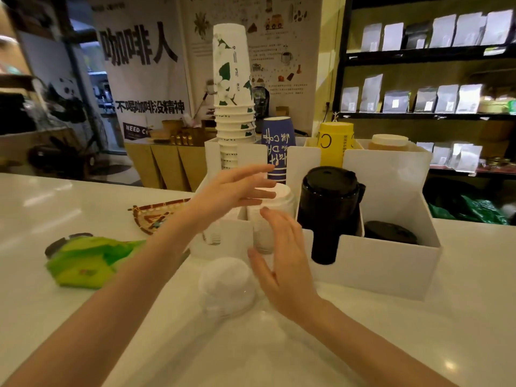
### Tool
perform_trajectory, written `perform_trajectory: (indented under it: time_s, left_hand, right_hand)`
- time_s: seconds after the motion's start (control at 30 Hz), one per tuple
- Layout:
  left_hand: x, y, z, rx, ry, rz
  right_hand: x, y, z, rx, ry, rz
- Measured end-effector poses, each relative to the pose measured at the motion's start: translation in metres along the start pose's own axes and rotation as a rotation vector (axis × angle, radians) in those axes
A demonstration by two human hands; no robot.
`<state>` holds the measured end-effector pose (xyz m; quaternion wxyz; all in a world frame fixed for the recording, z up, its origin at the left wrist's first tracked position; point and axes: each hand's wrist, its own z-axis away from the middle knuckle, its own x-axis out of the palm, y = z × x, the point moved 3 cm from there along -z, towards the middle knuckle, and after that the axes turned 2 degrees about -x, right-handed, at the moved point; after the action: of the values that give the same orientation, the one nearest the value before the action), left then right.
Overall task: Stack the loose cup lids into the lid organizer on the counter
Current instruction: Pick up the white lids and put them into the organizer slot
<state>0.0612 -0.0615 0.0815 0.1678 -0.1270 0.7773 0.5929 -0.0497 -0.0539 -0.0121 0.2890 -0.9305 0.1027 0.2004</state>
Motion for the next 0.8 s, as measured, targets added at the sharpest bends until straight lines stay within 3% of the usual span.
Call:
perform_trajectory:
  time_s: [0.1,0.2,0.53,0.8]
  left_hand:
    - [-0.014,-0.011,0.024,-0.026,0.106,-0.036]
    - [-0.020,-0.037,0.048,-0.067,0.190,-0.095]
    - [-0.001,-0.121,0.103,-0.255,-0.040,-0.575]
    - [0.002,-0.132,0.104,-0.172,0.014,-0.580]
  right_hand:
    - [0.023,0.008,0.017,0.097,-0.337,-0.042]
    - [0.029,0.014,0.029,0.093,-0.475,-0.044]
    - [0.035,0.028,0.038,0.170,-0.641,0.027]
    - [0.036,0.030,0.037,0.176,-0.620,-0.017]
